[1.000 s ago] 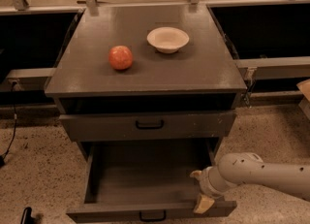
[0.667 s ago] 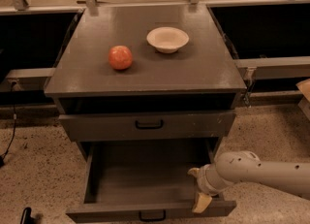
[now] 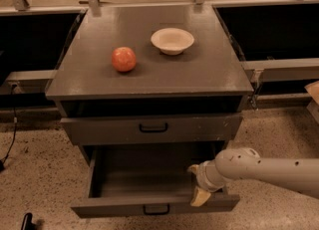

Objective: Close middle drawer

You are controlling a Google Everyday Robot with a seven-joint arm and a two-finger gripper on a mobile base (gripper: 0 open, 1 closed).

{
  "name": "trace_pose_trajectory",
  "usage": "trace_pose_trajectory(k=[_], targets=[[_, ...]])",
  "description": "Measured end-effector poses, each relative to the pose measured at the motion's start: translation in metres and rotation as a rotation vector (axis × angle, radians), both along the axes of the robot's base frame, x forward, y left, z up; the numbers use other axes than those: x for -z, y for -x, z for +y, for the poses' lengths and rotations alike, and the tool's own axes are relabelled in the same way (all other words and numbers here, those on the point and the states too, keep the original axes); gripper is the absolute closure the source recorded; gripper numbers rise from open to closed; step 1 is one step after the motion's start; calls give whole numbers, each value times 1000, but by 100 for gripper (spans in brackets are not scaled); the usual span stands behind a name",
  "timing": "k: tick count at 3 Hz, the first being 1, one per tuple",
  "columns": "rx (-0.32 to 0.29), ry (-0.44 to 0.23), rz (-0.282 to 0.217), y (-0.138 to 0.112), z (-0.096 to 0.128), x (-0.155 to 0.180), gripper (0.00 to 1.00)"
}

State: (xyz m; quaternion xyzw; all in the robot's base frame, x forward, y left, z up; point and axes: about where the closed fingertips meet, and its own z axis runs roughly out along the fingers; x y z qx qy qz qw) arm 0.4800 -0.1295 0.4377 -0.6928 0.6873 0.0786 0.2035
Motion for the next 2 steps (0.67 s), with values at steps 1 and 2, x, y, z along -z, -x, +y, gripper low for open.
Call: trace_pose_trajectory(k=[1,2], targets=[[-9,-5,-32,-35,27,-8,30],[-9,-5,-32,-35,27,-8,30]])
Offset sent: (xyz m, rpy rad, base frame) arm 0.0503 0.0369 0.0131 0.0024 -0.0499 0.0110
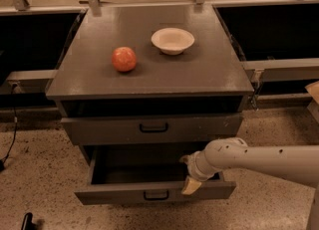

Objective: Close middle drawer

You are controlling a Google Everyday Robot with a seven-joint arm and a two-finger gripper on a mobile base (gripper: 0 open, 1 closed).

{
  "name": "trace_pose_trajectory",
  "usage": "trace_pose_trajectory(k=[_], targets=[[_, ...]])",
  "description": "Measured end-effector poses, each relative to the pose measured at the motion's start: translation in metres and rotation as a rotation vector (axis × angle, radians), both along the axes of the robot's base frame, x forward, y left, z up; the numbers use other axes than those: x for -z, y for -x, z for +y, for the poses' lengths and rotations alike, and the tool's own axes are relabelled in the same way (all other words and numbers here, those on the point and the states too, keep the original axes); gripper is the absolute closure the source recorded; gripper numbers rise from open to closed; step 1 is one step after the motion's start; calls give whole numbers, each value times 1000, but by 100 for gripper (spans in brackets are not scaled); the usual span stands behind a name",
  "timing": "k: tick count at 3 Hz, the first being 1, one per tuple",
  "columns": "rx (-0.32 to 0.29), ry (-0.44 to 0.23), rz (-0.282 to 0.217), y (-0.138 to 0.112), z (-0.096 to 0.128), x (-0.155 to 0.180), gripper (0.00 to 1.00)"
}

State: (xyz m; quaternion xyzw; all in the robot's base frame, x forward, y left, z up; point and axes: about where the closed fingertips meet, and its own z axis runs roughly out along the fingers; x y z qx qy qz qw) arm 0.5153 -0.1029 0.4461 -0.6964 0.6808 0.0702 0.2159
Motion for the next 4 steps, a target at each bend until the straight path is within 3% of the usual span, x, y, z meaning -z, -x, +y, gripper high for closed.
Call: trace_pose_trajectory(k=[1,2,3,4], targets=[[-15,-24,8,18,-4,-11,30],[-49,-37,20,58,-16,-35,47],[-85,-24,46,104,-30,-49,77],[-84,-24,46,104,-30,-49,99]])
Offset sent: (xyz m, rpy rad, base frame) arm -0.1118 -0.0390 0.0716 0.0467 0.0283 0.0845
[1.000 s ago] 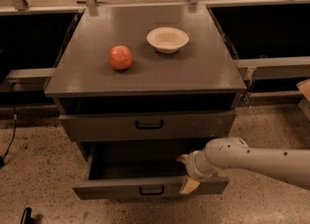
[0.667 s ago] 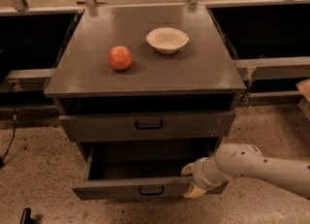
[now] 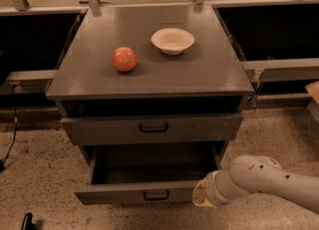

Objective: Close middle drawer

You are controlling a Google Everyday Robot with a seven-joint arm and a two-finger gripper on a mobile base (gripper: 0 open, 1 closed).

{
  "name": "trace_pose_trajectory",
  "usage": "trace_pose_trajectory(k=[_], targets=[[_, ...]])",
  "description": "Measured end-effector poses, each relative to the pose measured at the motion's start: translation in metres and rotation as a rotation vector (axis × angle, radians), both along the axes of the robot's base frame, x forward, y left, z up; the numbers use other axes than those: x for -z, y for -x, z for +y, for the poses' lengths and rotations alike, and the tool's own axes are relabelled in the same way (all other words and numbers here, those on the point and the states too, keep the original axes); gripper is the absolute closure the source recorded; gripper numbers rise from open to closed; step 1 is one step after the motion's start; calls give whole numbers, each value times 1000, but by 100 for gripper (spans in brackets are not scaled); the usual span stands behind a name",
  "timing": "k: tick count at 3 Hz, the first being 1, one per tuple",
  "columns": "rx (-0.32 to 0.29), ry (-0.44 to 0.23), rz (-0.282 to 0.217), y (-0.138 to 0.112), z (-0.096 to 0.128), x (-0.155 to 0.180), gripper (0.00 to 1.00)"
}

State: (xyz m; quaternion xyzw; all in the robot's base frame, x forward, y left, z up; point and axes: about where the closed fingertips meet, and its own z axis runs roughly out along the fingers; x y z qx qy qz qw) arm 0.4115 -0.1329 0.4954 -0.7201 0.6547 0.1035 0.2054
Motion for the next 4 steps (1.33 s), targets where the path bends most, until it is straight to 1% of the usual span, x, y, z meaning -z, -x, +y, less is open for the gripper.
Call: trace_pose_trajectory(k=[1,2,3,4], targets=[[1,8,23,-1,3,10,100],[35,8,62,-10,9,49,100],[103,0,90,-24,13,94,100],[173,-16,96,-36,12,127,100]])
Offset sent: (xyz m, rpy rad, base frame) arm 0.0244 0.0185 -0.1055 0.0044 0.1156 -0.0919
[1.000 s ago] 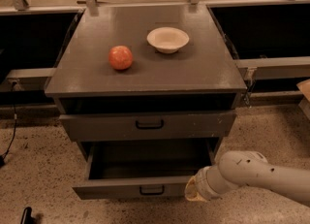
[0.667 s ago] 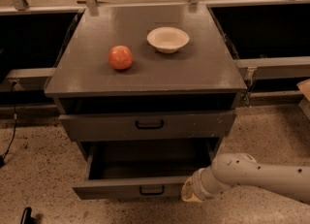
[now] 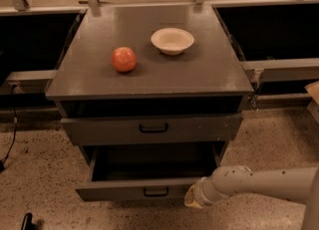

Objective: Close middle drawer

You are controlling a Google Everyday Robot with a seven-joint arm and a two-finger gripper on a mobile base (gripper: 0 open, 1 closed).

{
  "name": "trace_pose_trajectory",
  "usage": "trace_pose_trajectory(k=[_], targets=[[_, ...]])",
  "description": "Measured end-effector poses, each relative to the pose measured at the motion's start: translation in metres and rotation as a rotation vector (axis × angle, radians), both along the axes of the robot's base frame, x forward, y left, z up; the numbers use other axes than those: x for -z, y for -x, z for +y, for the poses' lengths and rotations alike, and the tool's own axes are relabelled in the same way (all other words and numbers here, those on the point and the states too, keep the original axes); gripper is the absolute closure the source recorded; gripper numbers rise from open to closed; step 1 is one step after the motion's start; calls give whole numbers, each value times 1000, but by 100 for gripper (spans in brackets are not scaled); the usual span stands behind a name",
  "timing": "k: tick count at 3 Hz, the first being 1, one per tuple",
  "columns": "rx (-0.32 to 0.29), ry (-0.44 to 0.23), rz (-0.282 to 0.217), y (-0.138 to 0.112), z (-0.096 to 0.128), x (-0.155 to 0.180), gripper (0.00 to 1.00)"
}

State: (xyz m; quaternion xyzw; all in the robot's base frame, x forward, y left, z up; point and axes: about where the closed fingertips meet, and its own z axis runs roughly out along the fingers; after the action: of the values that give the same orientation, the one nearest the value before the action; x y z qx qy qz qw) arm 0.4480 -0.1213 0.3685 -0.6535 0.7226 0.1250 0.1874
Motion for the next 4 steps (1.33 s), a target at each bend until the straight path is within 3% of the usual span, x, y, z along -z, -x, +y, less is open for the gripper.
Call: trace_pose_trajectory(k=[4], targets=[[7,-3,2,0,0,4,5]])
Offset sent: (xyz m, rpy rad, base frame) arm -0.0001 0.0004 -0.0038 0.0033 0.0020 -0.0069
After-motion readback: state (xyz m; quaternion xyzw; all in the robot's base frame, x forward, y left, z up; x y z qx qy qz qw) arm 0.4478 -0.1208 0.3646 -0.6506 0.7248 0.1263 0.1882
